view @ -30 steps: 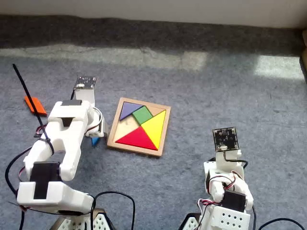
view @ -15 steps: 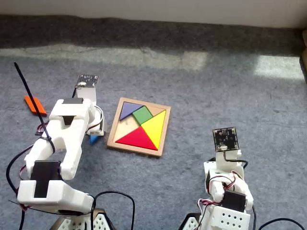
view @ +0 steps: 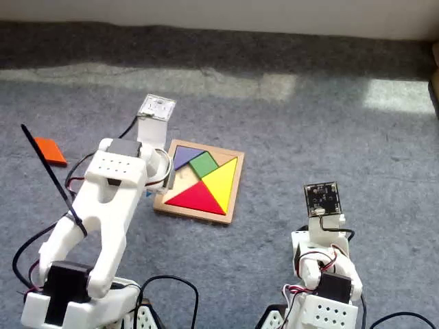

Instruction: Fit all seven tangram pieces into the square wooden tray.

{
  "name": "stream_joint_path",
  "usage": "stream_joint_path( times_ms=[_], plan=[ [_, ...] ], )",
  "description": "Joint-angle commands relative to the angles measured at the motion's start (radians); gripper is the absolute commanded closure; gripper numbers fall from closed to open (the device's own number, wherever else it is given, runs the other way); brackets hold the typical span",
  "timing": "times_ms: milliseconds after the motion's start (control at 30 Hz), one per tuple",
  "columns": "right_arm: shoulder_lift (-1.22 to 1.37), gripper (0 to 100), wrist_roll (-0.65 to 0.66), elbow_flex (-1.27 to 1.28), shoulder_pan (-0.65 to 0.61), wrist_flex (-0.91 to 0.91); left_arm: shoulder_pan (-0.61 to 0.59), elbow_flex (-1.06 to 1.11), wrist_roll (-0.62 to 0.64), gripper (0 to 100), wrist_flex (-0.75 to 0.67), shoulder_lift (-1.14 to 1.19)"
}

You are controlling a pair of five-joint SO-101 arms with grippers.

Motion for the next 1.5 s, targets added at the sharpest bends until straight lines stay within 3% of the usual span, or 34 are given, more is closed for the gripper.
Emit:
stream_joint_path(
  times_ms=[0, 233, 700, 1167, 1467],
  plan=[
    [-0.013, 99.3, -0.002, 0.065, 0.015, 0.007, 0.088, -0.051, -0.006, 87, 0.006, -0.039],
    [-0.013, 99.3, -0.002, 0.065, 0.015, 0.007, 0.177, -0.087, -0.003, 87, -0.038, -0.022],
    [-0.013, 99.3, -0.002, 0.065, 0.015, 0.007, 0.173, -0.361, -0.003, 87, -0.037, 0.358],
    [-0.013, 99.3, -0.002, 0.065, 0.015, 0.007, 0.137, -0.364, 0.06, 76, 0.006, 0.372],
    [-0.013, 99.3, -0.002, 0.065, 0.015, 0.007, 0.047, -0.41, 0.051, 76, 0.118, 0.303]
  ],
)
